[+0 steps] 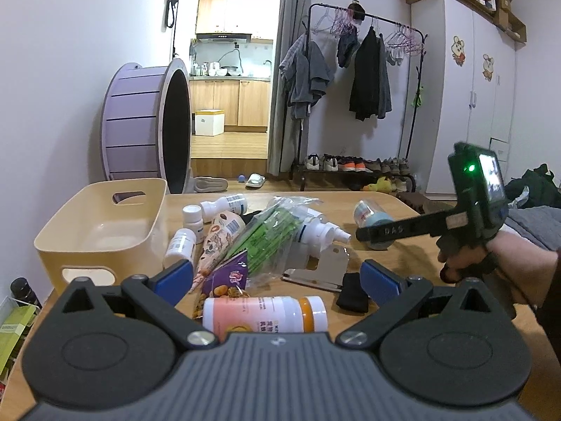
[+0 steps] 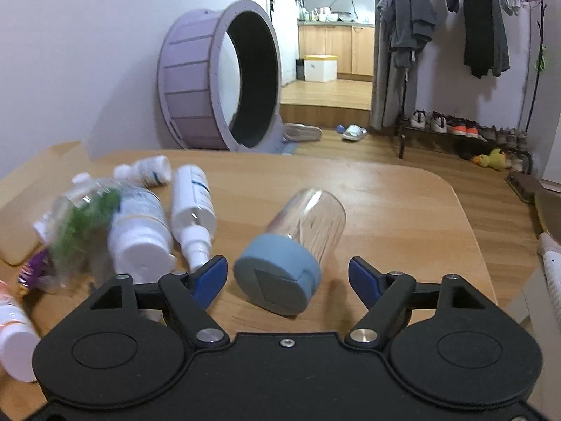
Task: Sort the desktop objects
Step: 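Reach the right tool to the blue-lidded toothpick canister and grasp it, then carry the canister with the right tool into the cream basket and release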
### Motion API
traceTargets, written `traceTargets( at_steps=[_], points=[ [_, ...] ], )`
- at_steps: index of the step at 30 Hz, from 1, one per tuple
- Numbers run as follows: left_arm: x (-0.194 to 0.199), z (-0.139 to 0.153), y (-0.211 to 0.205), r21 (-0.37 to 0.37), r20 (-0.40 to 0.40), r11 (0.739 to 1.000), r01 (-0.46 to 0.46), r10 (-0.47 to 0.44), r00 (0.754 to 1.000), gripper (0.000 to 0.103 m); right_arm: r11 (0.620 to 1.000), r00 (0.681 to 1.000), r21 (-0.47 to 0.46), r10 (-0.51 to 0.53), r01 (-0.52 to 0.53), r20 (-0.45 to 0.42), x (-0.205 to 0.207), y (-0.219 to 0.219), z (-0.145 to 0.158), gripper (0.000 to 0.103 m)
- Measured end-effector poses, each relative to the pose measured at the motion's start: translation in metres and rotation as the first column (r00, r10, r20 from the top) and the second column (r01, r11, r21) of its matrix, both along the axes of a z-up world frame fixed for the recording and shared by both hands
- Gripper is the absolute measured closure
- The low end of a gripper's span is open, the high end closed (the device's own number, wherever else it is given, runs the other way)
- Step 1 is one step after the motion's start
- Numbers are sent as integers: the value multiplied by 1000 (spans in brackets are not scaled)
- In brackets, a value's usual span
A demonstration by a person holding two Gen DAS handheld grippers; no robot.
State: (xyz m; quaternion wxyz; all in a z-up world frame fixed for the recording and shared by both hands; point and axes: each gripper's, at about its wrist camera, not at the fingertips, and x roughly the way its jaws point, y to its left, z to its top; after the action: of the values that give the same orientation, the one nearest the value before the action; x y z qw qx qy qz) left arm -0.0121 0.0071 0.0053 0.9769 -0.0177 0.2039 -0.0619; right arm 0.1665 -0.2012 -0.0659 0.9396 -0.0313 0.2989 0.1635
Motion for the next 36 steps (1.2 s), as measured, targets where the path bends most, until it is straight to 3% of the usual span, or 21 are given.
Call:
traceTargets(
  at_steps=[1, 2, 12, 18, 31, 36],
  points=[
    [0, 0, 1, -3, 0, 1000, -2, 2, 1000, 2, 1000, 1000, -8, 3, -3, -2, 0, 0, -2, 45],
    [0, 1, 2, -6, 0, 1000, -3, 3, 1000, 2, 1000, 1000, -16, 6, -6, -4, 0, 0, -3, 48],
    [-3, 2, 0, -4, 6, 1000, 3, -3, 1000, 2, 991, 989, -119, 75, -60, 127, -35, -4, 26, 52],
    [-3, 2, -1, 0, 7, 1000, 6, -6, 1000, 2, 990, 985, -32, 138, -136, 104, -40, -11, 36, 54],
    [-6, 0, 0, -3, 19, 998, 62, -62, 998, 0, 988, 983, -11, 157, -157, 95, -49, -24, 38, 49],
    [-7, 0, 2, 4, 24, 998, 59, -59, 998, 0, 986, 982, 11, 166, -168, 93, -49, -25, 37, 55]
  ],
)
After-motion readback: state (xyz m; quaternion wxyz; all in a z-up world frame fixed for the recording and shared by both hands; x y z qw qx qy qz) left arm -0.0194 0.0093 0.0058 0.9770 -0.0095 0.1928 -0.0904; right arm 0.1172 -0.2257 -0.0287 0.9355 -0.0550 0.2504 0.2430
